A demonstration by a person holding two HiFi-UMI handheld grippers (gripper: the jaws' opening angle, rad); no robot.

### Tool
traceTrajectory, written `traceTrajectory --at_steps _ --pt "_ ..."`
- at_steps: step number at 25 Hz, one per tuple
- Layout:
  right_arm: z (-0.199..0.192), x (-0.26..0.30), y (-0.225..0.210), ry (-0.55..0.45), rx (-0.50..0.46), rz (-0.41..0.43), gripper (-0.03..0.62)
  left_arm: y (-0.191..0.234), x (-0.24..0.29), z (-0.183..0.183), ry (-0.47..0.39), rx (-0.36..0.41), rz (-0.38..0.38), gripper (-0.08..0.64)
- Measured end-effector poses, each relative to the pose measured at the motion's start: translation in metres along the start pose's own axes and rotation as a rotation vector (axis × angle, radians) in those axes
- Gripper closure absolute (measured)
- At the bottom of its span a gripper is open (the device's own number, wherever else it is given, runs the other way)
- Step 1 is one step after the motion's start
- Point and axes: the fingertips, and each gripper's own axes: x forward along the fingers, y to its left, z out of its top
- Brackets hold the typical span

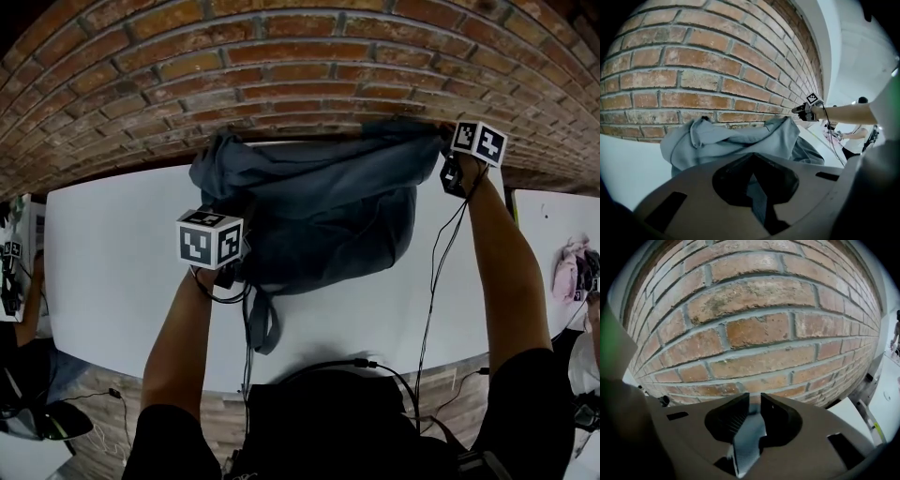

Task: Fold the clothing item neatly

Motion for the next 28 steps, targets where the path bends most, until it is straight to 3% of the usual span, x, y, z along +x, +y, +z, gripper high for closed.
traceTrajectory --at_steps 2,4,7,10,12,16,21,24,26,28 --pt "0.009 -0.005 0.024 -0.022 -0.086 0.069 0.475 0.004 0.003 0.014 -0.008 0.069 -0.001 0.560" --pt "0.005 -0.017 0.067 -0.021 -0.286 0.174 0.469 0.002 0.010 0.024 0.012 0.180 -0.024 0.557" --pt "-0.036 -0.039 0.168 0.069 -0.621 0.481 0.469 -0.002 0.026 0.034 0.065 0.328 -0.043 0.525" --pt "-0.083 -0.046 0.253 0.171 -0.770 0.732 0.469 -0.012 0.037 0.034 0.080 0.320 -0.079 0.525" --pt "-0.110 -0.034 0.286 0.250 -0.796 0.812 0.469 -0.020 0.039 0.028 0.076 0.284 -0.108 0.525" --pt "-0.153 -0.002 0.301 0.416 -0.926 0.821 0.469 -0.027 0.041 0.013 0.070 0.202 -0.135 0.525" --pt "-0.172 0.015 0.307 0.508 -1.119 0.792 0.469 -0.027 0.032 0.010 0.053 0.155 -0.134 0.525" --pt "-0.189 0.015 0.305 0.545 -1.245 0.783 0.471 -0.044 0.014 -0.003 0.035 0.090 -0.199 0.525" --pt "-0.193 0.011 0.307 0.539 -1.335 0.783 0.546 -0.051 0.011 -0.022 0.064 0.065 -0.229 0.525" --pt "-0.192 0.008 0.308 0.523 -1.394 0.783 0.572 -0.051 0.015 -0.042 0.112 0.077 -0.225 0.525"
